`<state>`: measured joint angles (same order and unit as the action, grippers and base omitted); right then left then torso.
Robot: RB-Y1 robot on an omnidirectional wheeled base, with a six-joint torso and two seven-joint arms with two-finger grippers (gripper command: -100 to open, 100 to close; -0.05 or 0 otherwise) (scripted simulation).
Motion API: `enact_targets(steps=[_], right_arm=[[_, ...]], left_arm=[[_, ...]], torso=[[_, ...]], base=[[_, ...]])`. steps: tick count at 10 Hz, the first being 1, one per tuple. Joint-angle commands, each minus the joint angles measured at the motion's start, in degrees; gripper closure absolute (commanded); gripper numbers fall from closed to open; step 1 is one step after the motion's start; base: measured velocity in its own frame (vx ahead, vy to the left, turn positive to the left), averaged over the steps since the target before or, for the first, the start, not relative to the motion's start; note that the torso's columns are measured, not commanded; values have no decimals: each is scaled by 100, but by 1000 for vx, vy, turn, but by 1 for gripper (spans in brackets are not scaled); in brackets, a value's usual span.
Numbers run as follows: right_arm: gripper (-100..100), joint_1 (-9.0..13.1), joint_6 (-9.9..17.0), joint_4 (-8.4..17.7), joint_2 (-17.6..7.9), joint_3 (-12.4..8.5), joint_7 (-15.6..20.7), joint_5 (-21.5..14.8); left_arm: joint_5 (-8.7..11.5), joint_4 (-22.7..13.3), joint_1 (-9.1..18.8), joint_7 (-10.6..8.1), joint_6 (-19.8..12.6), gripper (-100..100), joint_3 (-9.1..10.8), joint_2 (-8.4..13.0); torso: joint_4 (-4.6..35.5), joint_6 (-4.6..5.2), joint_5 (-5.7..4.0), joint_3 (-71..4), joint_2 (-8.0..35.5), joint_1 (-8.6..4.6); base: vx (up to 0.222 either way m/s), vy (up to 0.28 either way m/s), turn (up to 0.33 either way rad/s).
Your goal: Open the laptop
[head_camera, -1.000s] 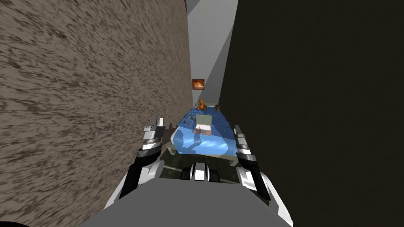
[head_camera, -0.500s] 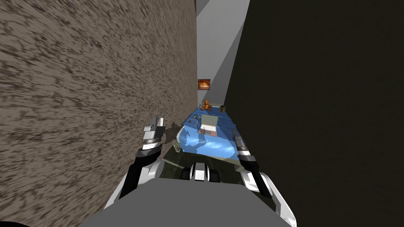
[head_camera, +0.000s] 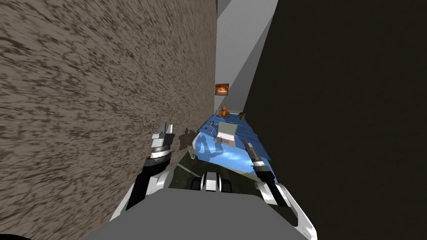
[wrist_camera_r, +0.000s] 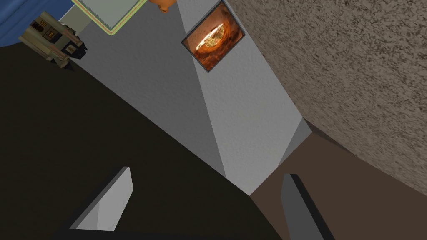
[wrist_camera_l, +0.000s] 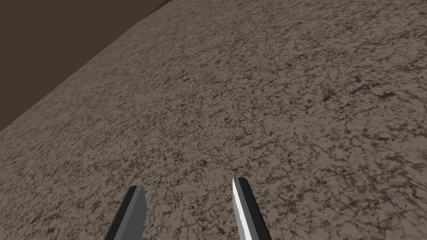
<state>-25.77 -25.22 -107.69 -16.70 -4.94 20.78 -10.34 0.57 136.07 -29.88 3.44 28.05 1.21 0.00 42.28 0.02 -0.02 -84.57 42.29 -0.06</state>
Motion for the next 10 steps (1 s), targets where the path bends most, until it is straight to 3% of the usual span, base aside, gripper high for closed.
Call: enact_targets(steps=[1,3,4,6,8,9,10], right_arm=[[-100,7,-4,329,-248,-51,191,-80],[-100,75,-9,778,-645,-121,550,-240],[-100,75,-9,966,-659,-121,550,-240],[-100,136,-4,1441,-1044,-182,909,-403],[-100,136,-4,1625,-1083,-182,909,-403],[-100,164,4,1800,-1300,-208,1085,-485],[-100,164,4,1953,-1300,-208,1085,-485]], left_arm=[[0,0,1,0,0,0,-1,0],[0,0,1,0,0,0,-1,0],[0,0,1,0,0,0,-1,0],[0,0,0,0,0,0,0,0],[0,0,-1,0,0,0,0,0],[0,0,-1,0,0,0,1,0],[0,0,1,0,0,0,0,0]], torso=[[1,-4,2,1,2,10],[1,-5,2,0,0,9],[0,-5,4,-1,-2,18],[-1,-3,0,-2,-4,2],[-1,4,2,-1,0,1],[3,3,-3,7,12,-11],[4,-7,0,6,8,1]], base=[[11,61,104],[15,89,327],[36,69,127],[47,87,305],[33,43,43],[16,41,223],[19,36,171]])
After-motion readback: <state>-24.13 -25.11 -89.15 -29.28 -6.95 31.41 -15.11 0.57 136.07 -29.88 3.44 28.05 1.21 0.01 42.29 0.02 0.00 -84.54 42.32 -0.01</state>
